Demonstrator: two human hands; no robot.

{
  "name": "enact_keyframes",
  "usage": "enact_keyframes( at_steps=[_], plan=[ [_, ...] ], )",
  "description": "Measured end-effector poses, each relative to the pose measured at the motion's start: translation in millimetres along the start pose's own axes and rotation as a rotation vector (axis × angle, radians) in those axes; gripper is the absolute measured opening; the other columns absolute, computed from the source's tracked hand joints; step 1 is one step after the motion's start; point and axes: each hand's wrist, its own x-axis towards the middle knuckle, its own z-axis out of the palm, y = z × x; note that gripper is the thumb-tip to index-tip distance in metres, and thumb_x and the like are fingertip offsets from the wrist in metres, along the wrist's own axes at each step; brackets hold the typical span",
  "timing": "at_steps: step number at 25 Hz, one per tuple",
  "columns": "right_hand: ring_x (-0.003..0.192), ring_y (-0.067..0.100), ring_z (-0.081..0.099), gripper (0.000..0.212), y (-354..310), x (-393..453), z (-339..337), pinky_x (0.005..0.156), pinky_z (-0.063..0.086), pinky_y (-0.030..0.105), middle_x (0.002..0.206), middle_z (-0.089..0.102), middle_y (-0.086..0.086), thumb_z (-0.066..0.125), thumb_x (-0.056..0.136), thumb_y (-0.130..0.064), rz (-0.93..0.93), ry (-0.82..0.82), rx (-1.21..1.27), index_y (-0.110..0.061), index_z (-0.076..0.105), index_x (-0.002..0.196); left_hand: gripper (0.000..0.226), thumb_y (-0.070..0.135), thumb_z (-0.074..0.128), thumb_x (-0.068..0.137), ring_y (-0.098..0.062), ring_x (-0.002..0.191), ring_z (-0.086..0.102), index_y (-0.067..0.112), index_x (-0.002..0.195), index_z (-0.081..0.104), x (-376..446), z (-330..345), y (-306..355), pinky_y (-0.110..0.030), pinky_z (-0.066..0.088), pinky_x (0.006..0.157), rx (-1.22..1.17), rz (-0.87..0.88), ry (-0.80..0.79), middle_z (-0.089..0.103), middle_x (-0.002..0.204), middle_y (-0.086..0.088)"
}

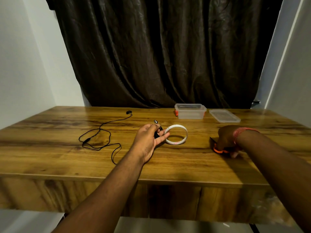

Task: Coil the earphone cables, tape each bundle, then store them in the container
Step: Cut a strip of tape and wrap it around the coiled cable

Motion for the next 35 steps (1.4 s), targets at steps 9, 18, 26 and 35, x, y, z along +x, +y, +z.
enact_keyframes(
  at_steps=[9,18,26,35],
  plan=[
    [0.090,0.019,0.060,0.017,-25.2,-31.0,-18.7,0.072,0.045,0.031,0.111,0.063,0.004,0.059,0.095,-0.030,-0.507,0.463,-0.006,-0.020,0.061,0.109,0.007,0.005,0.052,0.097,-0.033,0.102,0.067,0.000,0.093,0.055,-2.2,1.1,0.7,-0.049,0.054,0.093,0.020,0.003,-0.045,0.056,0.088,-0.015],
    [0.096,0.007,0.058,0.019,-31.6,-9.9,67.4,0.079,0.037,0.003,0.101,0.064,-0.010,0.063,0.094,-0.017,-0.855,0.632,0.394,-0.020,0.071,0.110,0.013,0.005,0.049,0.099,-0.038,0.108,0.066,0.003,0.086,0.054,-5.0,3.2,1.1,-0.058,0.053,0.089,-0.004,0.007,-0.116,0.056,0.087,-0.014],
    [0.103,0.020,0.060,0.023,-17.2,3.0,77.1,0.089,0.047,0.029,0.108,0.065,-0.001,0.066,0.088,-0.017,-0.613,0.627,0.149,-0.018,0.073,0.110,0.010,0.016,0.051,0.100,-0.018,0.072,0.067,0.007,0.100,0.054,-6.6,0.9,2.2,-0.051,0.061,0.069,0.092,-0.002,-0.109,0.055,0.089,-0.011],
    [0.098,0.015,0.056,0.021,-21.2,-7.6,80.6,0.080,0.048,0.029,0.104,0.060,-0.007,0.059,0.090,-0.025,-0.635,0.755,0.160,-0.023,0.068,0.109,0.009,0.018,0.053,0.098,-0.008,0.056,0.043,0.009,0.098,0.055,-6.4,-1.0,-2.2,-0.029,0.055,0.046,0.202,-0.017,-0.137,0.045,0.070,-0.002]
  ],
)
